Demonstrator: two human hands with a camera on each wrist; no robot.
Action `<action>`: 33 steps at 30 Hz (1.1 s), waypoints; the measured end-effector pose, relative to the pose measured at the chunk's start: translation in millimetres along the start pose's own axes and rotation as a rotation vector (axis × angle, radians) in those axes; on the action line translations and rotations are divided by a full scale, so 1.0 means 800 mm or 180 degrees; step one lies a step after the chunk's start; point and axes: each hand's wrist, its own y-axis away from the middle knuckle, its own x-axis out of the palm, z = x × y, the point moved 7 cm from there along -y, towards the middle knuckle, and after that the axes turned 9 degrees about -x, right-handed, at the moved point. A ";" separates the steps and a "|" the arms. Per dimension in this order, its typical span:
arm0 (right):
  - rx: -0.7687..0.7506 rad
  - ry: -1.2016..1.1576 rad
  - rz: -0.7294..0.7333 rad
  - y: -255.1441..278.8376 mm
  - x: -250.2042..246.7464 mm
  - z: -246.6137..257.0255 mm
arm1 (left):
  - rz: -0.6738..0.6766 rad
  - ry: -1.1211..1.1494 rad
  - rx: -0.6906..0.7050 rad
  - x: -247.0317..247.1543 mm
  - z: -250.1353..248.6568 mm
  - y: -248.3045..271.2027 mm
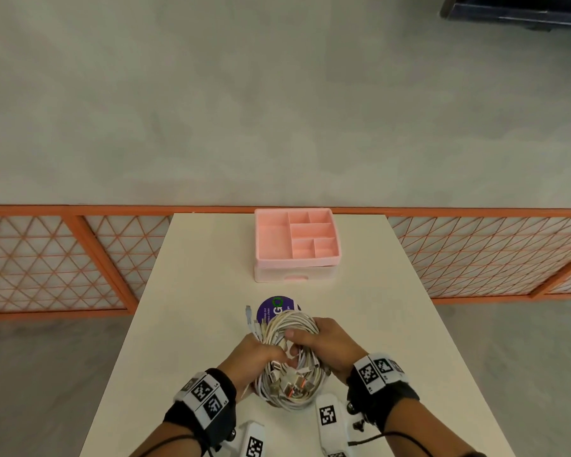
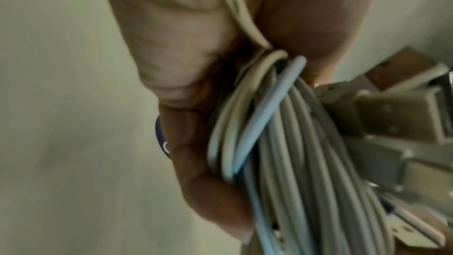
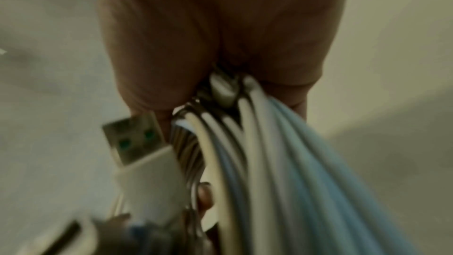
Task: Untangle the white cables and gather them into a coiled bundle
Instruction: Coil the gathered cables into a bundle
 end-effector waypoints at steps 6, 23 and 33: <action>-0.0125 -0.0425 -0.0553 0.001 0.007 -0.003 | -0.0441 0.0310 -0.0260 -0.018 0.012 0.006; -0.0104 -0.1041 -0.0732 0.005 0.048 -0.015 | 0.0156 0.0632 -0.0405 -0.036 0.028 0.030; 0.0525 0.0109 -0.0088 -0.053 0.016 -0.055 | -0.0733 0.0169 -0.0121 -0.067 0.005 -0.034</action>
